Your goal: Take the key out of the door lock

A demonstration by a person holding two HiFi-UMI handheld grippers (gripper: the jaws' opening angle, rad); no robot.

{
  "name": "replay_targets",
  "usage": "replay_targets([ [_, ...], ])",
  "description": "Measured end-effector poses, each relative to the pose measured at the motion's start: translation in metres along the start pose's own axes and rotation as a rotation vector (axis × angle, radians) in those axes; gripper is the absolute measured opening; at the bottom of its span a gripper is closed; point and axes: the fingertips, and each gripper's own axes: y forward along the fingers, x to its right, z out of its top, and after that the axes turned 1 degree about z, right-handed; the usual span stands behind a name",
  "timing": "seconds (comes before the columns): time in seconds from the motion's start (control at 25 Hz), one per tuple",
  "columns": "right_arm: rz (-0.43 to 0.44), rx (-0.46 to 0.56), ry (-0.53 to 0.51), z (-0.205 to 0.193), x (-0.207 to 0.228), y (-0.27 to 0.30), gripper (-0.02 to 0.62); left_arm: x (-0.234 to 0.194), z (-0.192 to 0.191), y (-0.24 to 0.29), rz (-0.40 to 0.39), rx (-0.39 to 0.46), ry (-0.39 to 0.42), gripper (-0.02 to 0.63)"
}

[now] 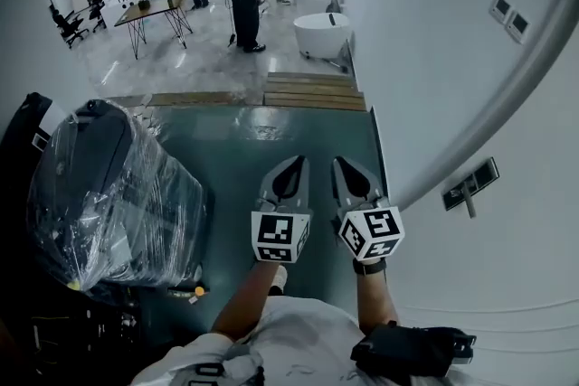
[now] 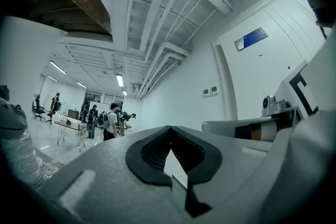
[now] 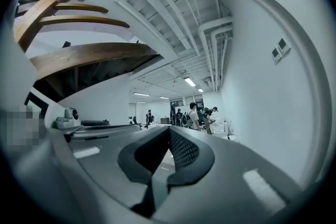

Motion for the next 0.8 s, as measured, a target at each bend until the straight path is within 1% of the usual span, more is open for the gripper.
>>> replay_targets([
  [0.12,-0.034,-0.007,-0.015,0.001,0.005,0.04,0.004,-0.029,0.006,0.029,-0.035,0.012,-0.017,0.0],
  [0.28,-0.073,-0.027,-0.02,-0.01,0.011,0.07,0.005,-0.05,-0.015,0.059,-0.093,-0.029,-0.072,0.0],
  [0.36,-0.105,-0.044,-0.031,-0.014,0.021,0.076,0.004,-0.051,-0.027,0.075,-0.125,-0.054,-0.094,0.0],
  [0.48,-0.185,-0.058,-0.02,-0.017,0.048,0.07,0.004,-0.032,-0.039,0.093,-0.2,-0.085,-0.103,0.0],
  [0.64,-0.27,-0.048,-0.009,-0.016,0.091,0.057,0.005,0.0,-0.047,0.129,-0.279,-0.098,-0.121,0.0],
  [0.8,-0.364,-0.029,0.01,-0.012,0.152,0.039,0.005,0.053,-0.057,0.171,-0.381,-0.127,-0.107,0.0],
])
